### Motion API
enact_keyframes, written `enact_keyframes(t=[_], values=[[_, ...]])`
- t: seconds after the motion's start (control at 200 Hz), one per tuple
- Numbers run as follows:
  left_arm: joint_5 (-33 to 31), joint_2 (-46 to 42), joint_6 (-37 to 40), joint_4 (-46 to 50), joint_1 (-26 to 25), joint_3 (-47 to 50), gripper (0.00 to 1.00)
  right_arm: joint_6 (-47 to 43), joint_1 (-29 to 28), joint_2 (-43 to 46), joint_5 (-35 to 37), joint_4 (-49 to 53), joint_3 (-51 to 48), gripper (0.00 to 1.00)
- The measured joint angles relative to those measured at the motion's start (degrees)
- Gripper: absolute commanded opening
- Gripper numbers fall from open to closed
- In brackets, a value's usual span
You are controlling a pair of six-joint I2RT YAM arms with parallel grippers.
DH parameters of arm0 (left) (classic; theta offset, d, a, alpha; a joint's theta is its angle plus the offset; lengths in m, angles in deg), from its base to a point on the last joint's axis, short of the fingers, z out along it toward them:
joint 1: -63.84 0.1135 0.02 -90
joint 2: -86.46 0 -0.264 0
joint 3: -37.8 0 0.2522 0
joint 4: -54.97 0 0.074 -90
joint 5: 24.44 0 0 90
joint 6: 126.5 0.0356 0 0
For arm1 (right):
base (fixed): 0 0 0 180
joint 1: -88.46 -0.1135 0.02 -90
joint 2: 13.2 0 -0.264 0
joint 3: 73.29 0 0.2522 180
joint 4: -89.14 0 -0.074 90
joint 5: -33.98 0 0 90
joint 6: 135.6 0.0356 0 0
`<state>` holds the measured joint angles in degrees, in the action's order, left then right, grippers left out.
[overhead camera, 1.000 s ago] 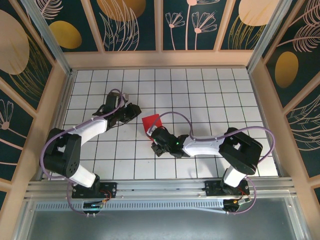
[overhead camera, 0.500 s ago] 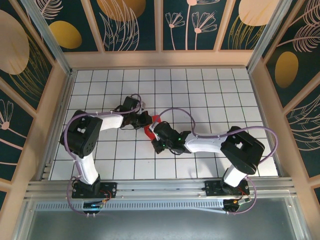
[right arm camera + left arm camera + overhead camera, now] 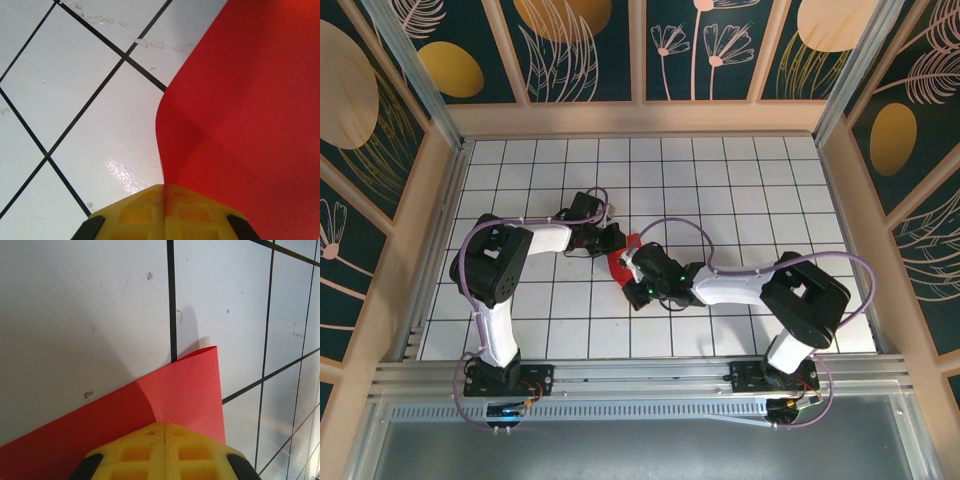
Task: Fold a paper plane with a square sheet of paper (fold left side to right side)
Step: Third fold the triangle at the center of the table.
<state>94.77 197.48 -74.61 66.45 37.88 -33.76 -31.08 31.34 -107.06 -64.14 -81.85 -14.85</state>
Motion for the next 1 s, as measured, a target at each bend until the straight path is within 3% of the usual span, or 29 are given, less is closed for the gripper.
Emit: enact_keyframes(t=[0.515,0.996], values=[[-1.38,0.00,2.82,-0.31,-0.74,-0.02,0.00,3.50,5.84,0.00,-6.60,-0.57,-0.20,0.00],[-1.57,0.00,3.61,-0.31,-0.87,-0.02,0.00,3.67,8.68,-1.79,-6.54,2.05,0.72,0.00]])
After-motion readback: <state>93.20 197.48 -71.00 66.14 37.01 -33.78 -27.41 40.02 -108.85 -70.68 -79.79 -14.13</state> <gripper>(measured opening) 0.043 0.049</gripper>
